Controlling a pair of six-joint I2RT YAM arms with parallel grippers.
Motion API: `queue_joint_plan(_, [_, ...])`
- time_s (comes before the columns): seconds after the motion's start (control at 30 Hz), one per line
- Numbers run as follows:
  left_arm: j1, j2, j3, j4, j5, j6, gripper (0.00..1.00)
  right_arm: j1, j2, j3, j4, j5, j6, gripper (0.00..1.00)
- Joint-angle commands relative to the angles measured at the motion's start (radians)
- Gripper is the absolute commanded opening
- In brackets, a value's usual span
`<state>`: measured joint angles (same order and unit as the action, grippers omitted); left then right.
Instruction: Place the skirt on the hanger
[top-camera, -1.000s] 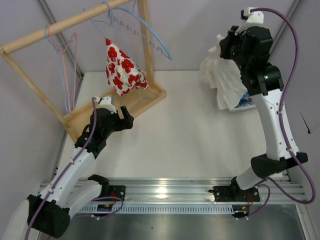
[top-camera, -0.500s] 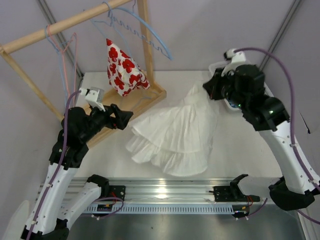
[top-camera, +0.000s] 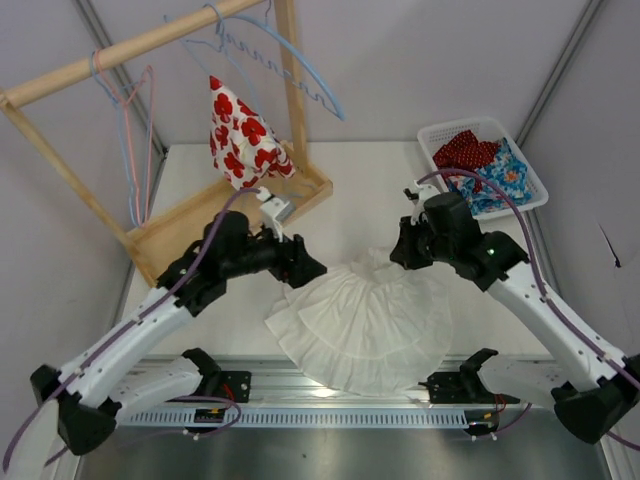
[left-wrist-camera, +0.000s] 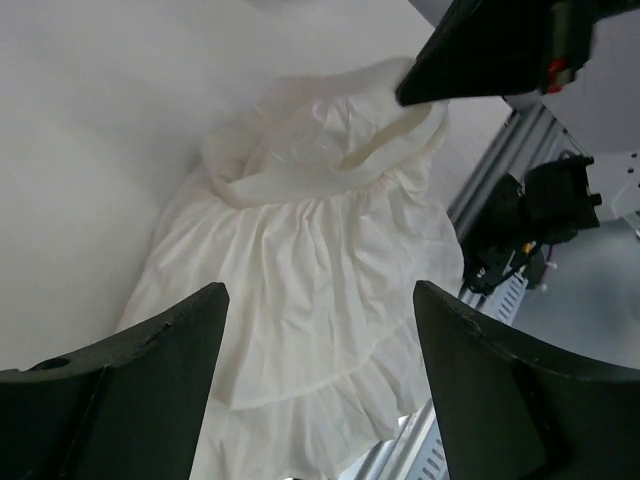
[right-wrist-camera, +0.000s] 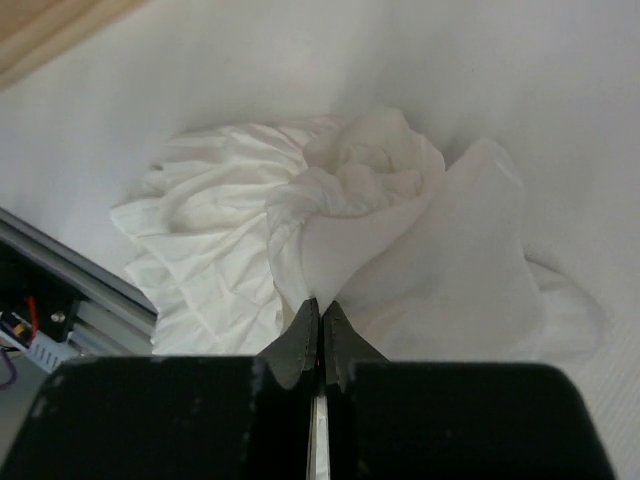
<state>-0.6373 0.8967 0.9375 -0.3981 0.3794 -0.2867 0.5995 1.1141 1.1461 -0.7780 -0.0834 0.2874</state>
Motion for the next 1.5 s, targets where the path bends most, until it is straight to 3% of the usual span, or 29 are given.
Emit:
queue_joint_plan(0.0, [-0.080, 0.106, -0.014, 0.152, -0.101, -0.090, 0.81, 0.005, -0.097, 0.028, -0.035, -0.101, 0.013, 0.00])
queue_joint_plan(0.1, [-0.102, 0.180, 0.010, 0.218, -0.163, -0.121, 0.81, 0.019, -0.167, -0.040, -0.086, -0.124, 0.070, 0.00])
queue_joint_plan(0.3, [-0.122, 0.418, 0.087, 0.245, -0.188, -0.092, 0.75, 0.039, -0.309, -0.192, -0.112, 0.020, 0.205, 0.00])
queue_joint_plan(0.43, [-0.130, 0.547, 0.122, 0.265, -0.133, -0.092, 0.67, 0.039, -0.353, -0.201, -0.075, 0.045, 0.194, 0.00])
queue_joint_plan(0.67, [-0.180, 0.775, 0.286, 0.193, -0.134, -0.060, 0.64, 0.031, -0.304, -0.212, -0.073, 0.068, 0.154, 0.00])
queue_joint_plan(0.93, [-0.211, 0.844, 0.322, 0.131, -0.166, -0.052, 0.56, 0.000, -0.307, -0.233, -0.044, 0.083, 0.170, 0.00])
queue_joint_plan(1.1, [-0.211, 0.800, 0.248, 0.136, -0.175, -0.043, 0.60, -0.082, -0.312, -0.236, -0.067, 0.097, 0.160, 0.00])
queue_joint_plan(1.3, [-0.211, 0.887, 0.227, 0.185, -0.201, -0.060, 0.62, -0.152, -0.307, -0.243, -0.040, 0.010, 0.139, 0.00])
queue_joint_plan(1.43, [-0.213, 0.915, 0.242, 0.229, -0.153, -0.083, 0.59, -0.155, -0.307, -0.237, -0.053, 0.011, 0.128, 0.00])
queue_joint_plan(1.47, [-0.213, 0.907, 0.242, 0.240, -0.137, -0.088, 0.52, -0.156, -0.307, -0.236, -0.055, 0.017, 0.128, 0.00])
